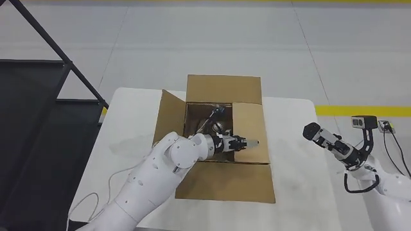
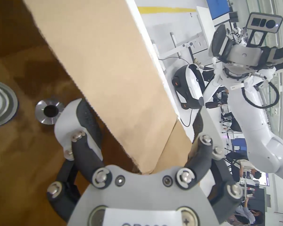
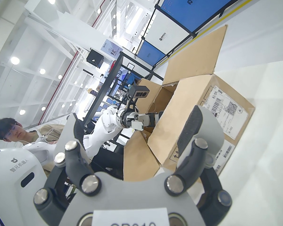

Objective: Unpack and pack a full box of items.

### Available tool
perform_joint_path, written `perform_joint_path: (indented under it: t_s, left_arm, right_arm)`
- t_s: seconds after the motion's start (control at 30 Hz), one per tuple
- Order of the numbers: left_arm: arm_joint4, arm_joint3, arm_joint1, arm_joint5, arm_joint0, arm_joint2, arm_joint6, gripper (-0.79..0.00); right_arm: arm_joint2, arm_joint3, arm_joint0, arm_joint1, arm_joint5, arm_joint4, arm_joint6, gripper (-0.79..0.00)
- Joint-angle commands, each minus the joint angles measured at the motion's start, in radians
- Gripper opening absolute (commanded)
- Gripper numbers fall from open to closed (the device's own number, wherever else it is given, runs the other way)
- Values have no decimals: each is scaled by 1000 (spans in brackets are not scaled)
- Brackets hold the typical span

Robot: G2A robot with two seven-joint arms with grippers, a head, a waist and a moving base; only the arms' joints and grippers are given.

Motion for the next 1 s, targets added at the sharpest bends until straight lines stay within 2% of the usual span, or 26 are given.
perform_joint_path:
  t_s: [0.0, 0.23, 0.4, 0.7, 0.8, 0.97]
  left_arm:
    - [3, 0, -5, -15, -3, 3, 15, 0]
    - [2, -41, -19, -40, -4, -4, 74, 0]
    - [-3, -43, -44, -53, -26, 24, 124, 0]
    - [1, 41, -123, -146, -97, 136, 216, 0]
    - [19, 97, -154, -177, -117, 175, 254, 0]
    - [-1, 206, -213, -194, -161, 236, 239, 0]
  right_arm:
    - [-4, 3, 3, 3, 1, 1, 1, 0]
    - [-15, 18, 24, 13, 0, 24, 0, 0]
    - [9, 50, 26, 21, -29, 67, -29, 0]
    - [148, 57, -83, 46, -93, 152, -93, 0]
    - [193, 49, -133, 53, -107, 183, -107, 0]
    - [247, 38, -207, 62, -124, 220, -124, 0]
